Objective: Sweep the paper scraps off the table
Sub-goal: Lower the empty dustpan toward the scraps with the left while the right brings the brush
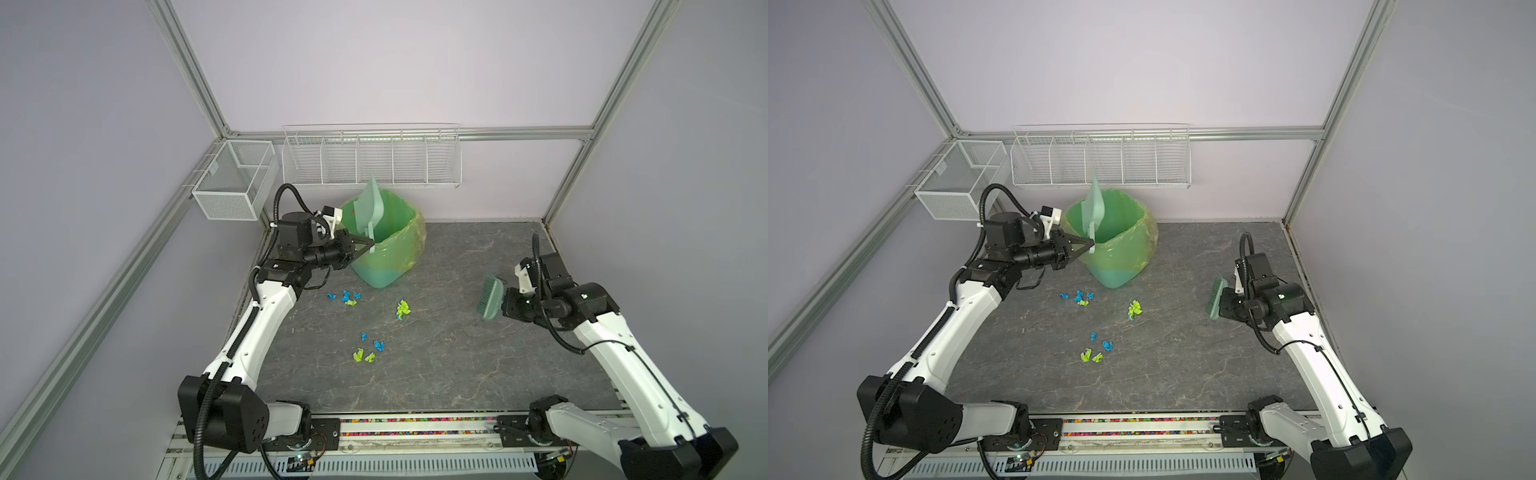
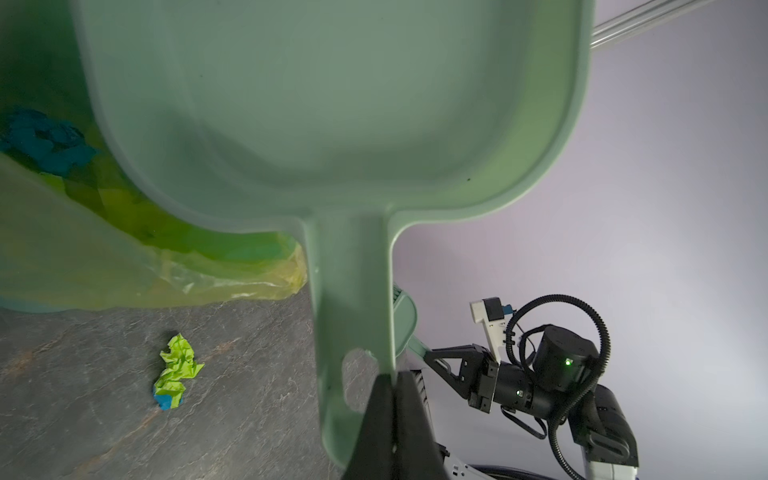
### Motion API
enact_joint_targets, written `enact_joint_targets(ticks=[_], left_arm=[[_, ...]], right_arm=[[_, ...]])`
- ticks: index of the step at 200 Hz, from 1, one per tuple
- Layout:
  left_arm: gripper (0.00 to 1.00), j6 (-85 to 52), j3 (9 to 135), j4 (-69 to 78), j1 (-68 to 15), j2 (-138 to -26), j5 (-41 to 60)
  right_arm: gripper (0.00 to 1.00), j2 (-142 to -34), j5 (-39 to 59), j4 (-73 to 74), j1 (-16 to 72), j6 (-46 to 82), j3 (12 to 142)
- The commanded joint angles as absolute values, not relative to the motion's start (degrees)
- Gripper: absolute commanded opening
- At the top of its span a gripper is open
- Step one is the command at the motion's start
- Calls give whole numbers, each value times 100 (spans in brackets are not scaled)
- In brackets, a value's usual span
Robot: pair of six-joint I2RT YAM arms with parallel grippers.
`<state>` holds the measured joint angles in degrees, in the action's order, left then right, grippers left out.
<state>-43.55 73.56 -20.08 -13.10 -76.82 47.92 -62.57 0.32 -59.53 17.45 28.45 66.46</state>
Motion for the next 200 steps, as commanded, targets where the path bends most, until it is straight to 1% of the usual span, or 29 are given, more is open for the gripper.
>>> enact_joint_targets(ticks=[1,42,63,118,177,200], left_arm=[[0,-3456,7774,-2982,-1516,-7594,4407],[0,-2669,8192,-3979,-2031,-7631,3564],[0,-2347,8328,-4444,-2168,-7629,3206],[0,-1620,8669,-5518,-2598,-7619,2255],[0,-1408,8830,-6029,-2991,-7546,1739],[0,-1371,8859,-6152,-3050,-7514,1729]], right_arm=[[7,-6267,241,-5702,1822,2986,6688],[7,-6302,409,-5594,1968,3071,6735],[7,-6284,542,-5528,2080,3184,6672],[7,-6498,597,-5074,2640,3518,6797],[7,-7017,581,-4591,3380,3890,7020],[7,-7298,605,-4443,3611,4017,7114]])
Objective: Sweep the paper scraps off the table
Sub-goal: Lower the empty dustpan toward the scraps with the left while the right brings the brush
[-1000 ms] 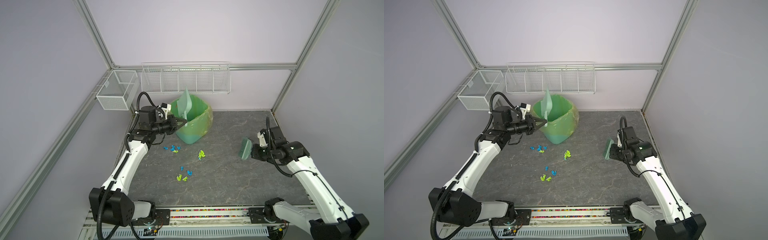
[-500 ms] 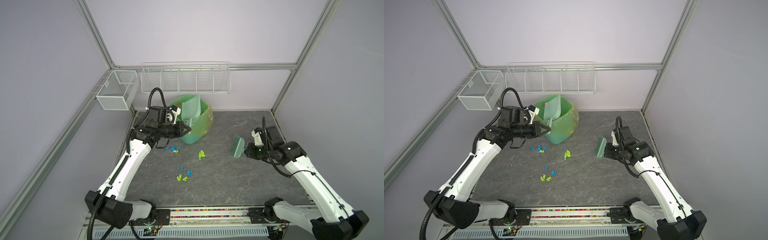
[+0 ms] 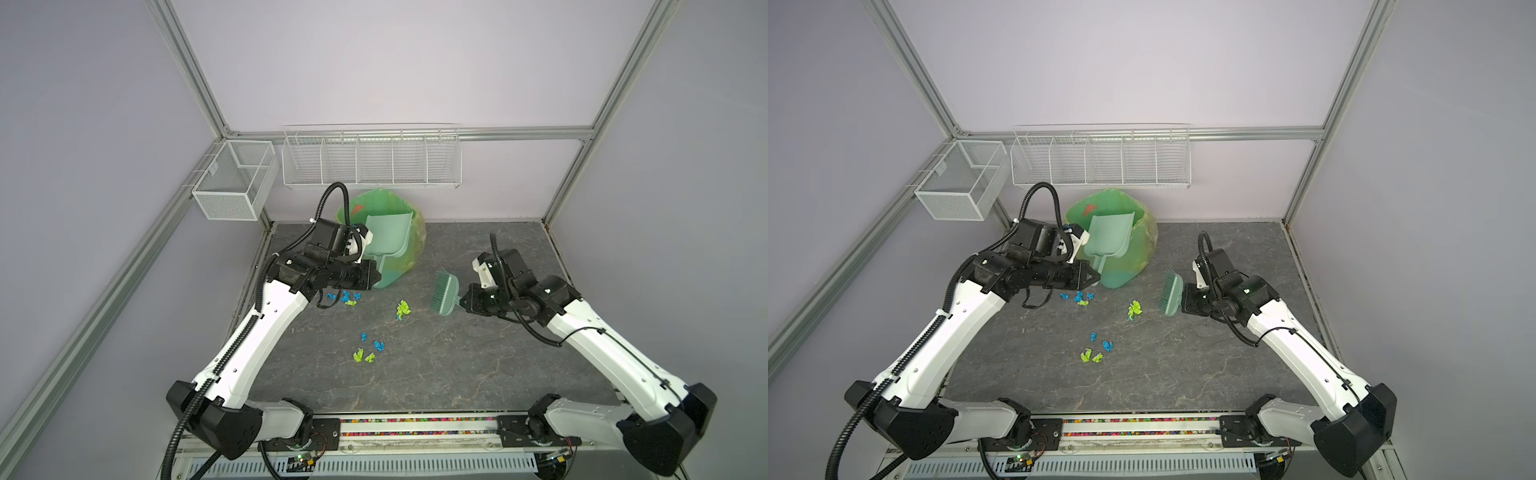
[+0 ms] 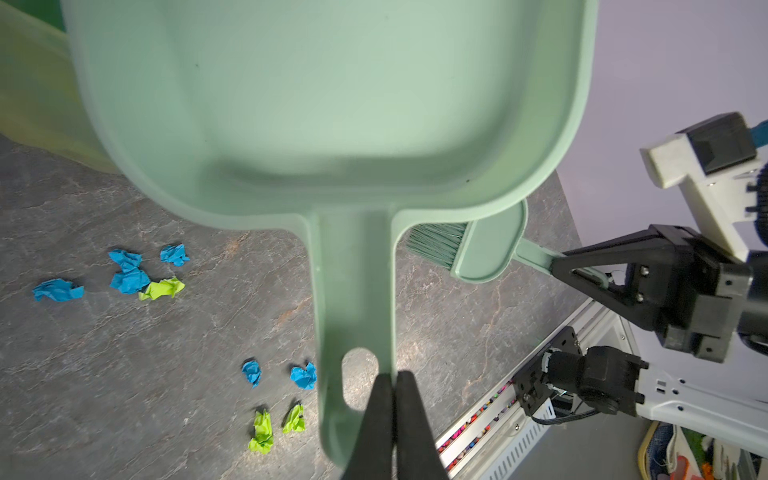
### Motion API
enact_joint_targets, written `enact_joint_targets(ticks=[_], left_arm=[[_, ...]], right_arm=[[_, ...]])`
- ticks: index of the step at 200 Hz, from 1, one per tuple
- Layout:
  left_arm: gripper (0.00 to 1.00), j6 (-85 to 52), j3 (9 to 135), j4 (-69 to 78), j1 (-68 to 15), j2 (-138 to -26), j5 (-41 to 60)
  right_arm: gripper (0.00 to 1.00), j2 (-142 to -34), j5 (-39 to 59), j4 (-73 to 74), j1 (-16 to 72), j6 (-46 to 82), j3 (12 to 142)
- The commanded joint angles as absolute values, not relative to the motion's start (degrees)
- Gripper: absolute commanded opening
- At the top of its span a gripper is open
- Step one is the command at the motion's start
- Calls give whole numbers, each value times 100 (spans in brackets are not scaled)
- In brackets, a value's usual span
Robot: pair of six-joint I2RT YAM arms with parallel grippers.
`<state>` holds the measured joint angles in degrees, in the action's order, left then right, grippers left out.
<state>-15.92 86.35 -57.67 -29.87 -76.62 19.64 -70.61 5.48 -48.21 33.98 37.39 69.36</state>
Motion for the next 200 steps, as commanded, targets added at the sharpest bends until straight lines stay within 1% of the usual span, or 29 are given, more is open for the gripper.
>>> enact_joint_targets(ticks=[1,53,89,141,161,200], left_arm=[[0,-1366,8859,-6157,-3050,-7510,1726],[0,-1296,8809,-6378,-3137,-7350,1570],[0,-1273,8738,-6529,-3232,-7271,1172],[0,-1228,8750,-6653,-3261,-7183,1159],[0,-1310,8643,-6617,-3261,-7129,1004],[0,-1379,8552,-6562,-3278,-7105,1200]], right_arm=[[7,-7310,610,-4441,3616,4017,7117],[7,-7822,743,-4047,3954,4291,7312],[7,-8009,918,-3535,4104,4696,7172],[7,-8549,1101,-3277,4168,4904,7299],[7,-8798,1234,-3151,4172,4953,7372],[7,-9265,1504,-3005,4157,4988,7439]])
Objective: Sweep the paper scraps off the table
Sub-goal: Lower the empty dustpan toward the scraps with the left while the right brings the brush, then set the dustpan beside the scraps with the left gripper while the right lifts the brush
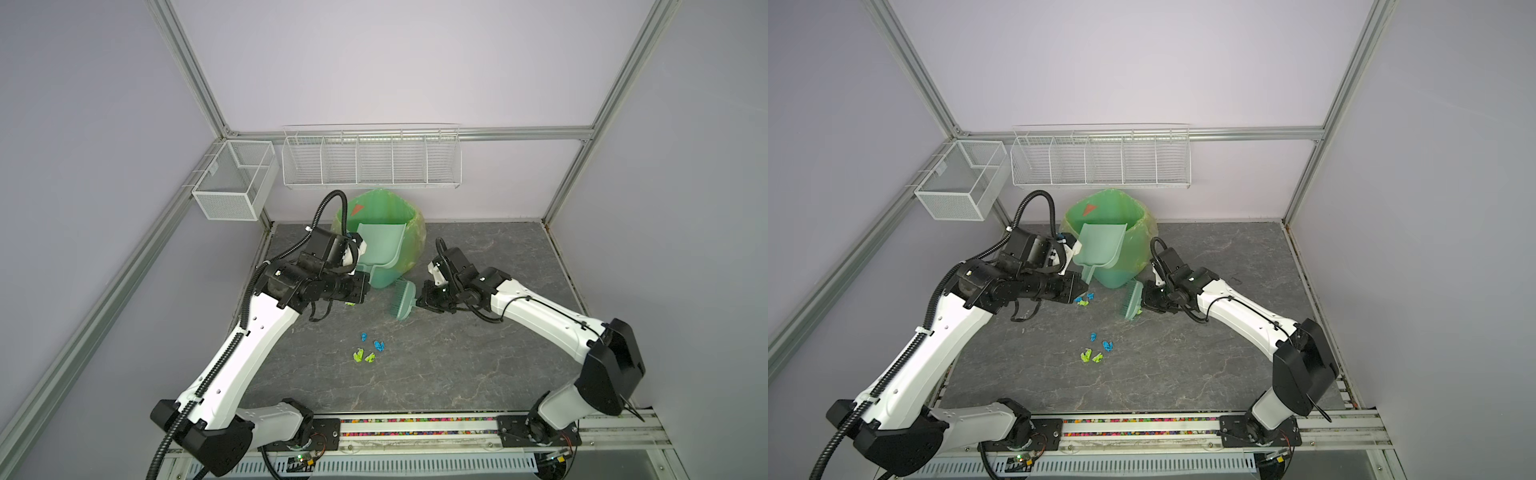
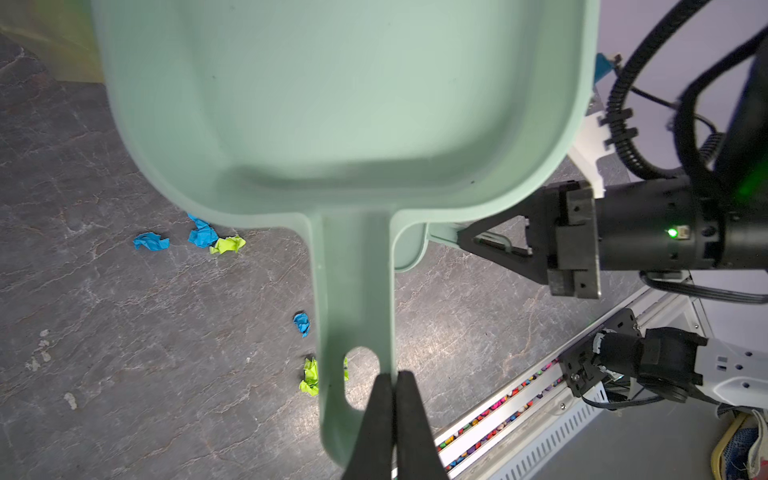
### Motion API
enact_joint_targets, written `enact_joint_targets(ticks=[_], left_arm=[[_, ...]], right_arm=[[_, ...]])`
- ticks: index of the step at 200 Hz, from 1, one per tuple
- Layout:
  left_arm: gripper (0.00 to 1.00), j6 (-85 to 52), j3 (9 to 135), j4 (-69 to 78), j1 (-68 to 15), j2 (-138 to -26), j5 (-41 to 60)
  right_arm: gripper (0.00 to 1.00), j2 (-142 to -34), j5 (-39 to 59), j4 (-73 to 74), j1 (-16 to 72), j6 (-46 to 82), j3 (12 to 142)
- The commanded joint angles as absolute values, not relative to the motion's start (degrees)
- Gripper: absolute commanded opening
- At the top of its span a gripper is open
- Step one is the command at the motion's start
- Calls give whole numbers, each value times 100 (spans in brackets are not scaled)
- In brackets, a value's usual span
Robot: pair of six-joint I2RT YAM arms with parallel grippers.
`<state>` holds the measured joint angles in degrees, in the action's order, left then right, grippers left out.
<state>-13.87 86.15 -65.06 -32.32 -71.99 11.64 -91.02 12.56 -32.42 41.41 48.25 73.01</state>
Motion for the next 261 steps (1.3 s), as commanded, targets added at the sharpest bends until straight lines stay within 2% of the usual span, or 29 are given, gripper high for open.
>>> enact_joint_targets(ticks=[1,55,94,170,196,220,261], left_arm=[[0,-1375,8552,-6564,-3278,-7108,1202],[0,-1460,8468,-6613,-3844,-7282,616],[0,-1555,8341,-6435,-4185,-7328,652],[0,-1745,8205,-6187,-5007,-7671,431],[0,-2019,7916,-5827,-5166,-7765,538],[0,-2247,7487,-5355,-5285,-7822,515],[0,-2149,7377,-5414,-5426,-8129,180]], right_arm=[[7,-9269,1504,-3005,4153,4986,7437],[7,-9349,1616,-3255,3717,4882,7200],[7,-9147,1711,-3747,3260,4467,6803],[7,-8108,1521,-5146,2167,3392,6199],[7,-7715,1066,-5811,2022,3072,6373],[7,-7482,1309,-5864,1965,3059,6574],[7,-7498,1386,-6211,1920,2802,7259]])
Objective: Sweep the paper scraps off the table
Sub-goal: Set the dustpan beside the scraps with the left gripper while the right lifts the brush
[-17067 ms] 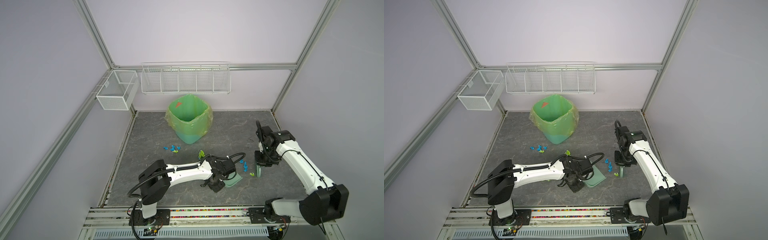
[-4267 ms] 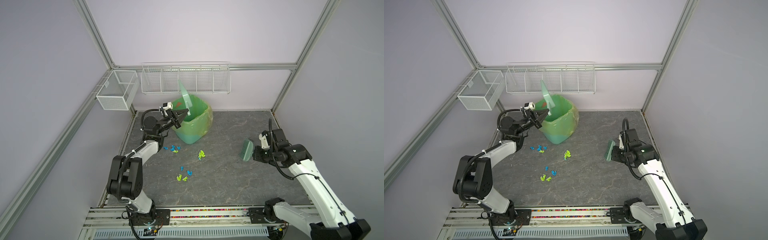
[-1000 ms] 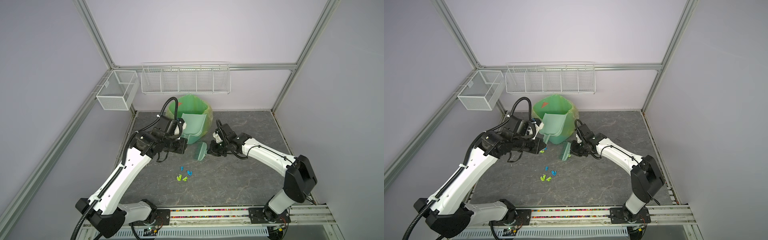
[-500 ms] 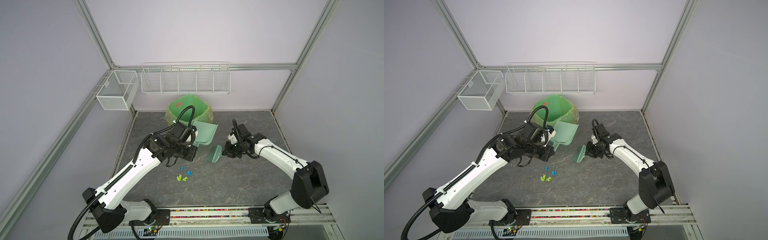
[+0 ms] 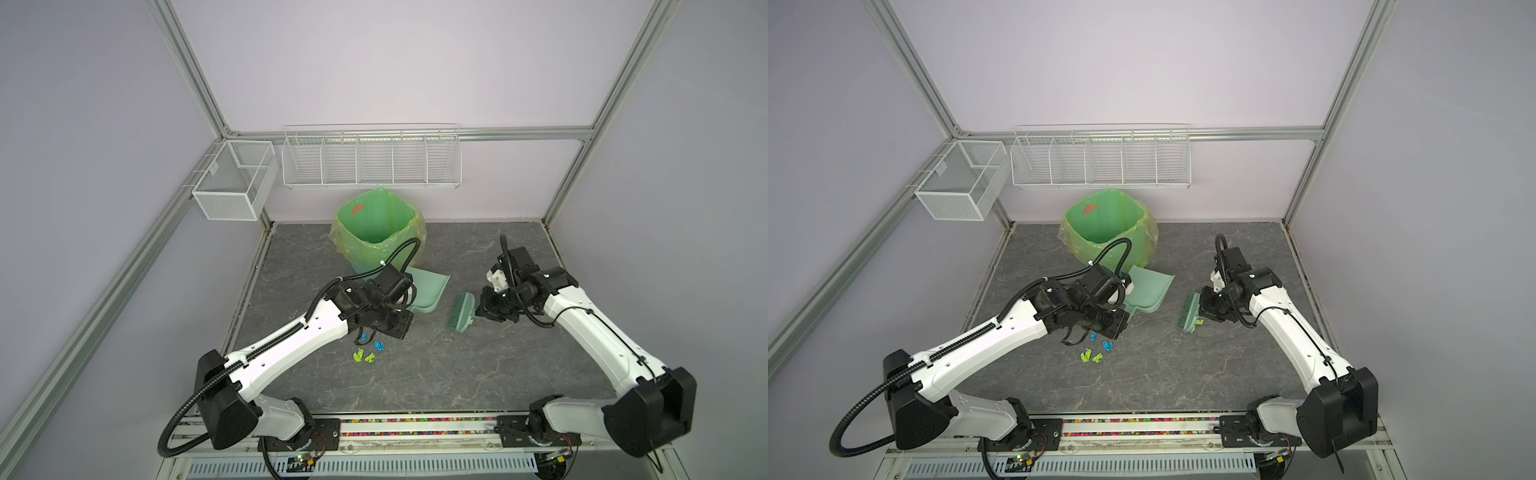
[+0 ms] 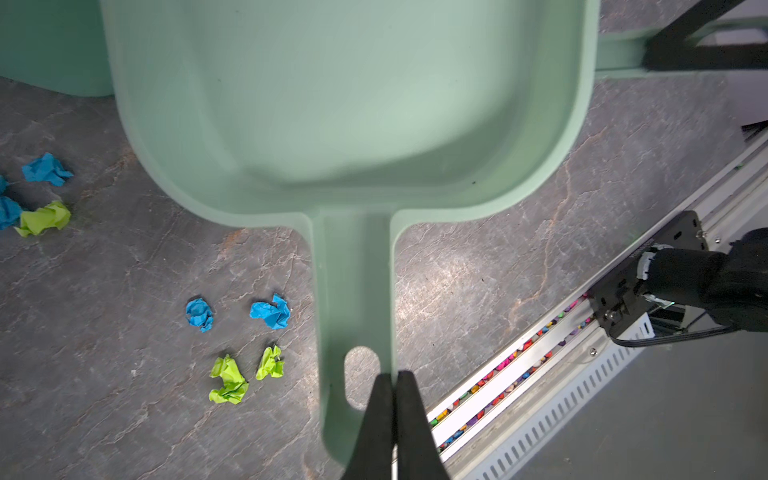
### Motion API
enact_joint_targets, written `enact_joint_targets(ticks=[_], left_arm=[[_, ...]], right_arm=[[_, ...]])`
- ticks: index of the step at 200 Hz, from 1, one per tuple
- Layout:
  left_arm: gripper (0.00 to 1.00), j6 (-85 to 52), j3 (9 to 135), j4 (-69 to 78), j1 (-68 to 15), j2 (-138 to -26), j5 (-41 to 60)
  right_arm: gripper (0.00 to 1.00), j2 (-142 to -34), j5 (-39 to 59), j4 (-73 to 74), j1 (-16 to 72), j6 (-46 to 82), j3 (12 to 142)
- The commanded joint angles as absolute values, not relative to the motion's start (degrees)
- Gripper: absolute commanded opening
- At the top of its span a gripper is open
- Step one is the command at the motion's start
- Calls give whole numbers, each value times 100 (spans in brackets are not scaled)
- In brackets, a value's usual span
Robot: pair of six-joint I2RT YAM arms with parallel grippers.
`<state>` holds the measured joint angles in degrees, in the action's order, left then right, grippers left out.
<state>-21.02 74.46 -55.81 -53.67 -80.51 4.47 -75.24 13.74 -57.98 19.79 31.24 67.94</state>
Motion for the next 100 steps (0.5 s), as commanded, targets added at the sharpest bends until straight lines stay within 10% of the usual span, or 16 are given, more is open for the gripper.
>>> enact_joint_targets(ticks=[1,100], left_arm=[[0,-2147,7376,-5410,-5425,-8129,178],[0,-2070,7364,-5594,-5853,-8759,-429]], right_arm=[[7,-7498,1374,-6234,1918,2789,7281],[7,-7622,-137,-7290,1749,1777,8330]])
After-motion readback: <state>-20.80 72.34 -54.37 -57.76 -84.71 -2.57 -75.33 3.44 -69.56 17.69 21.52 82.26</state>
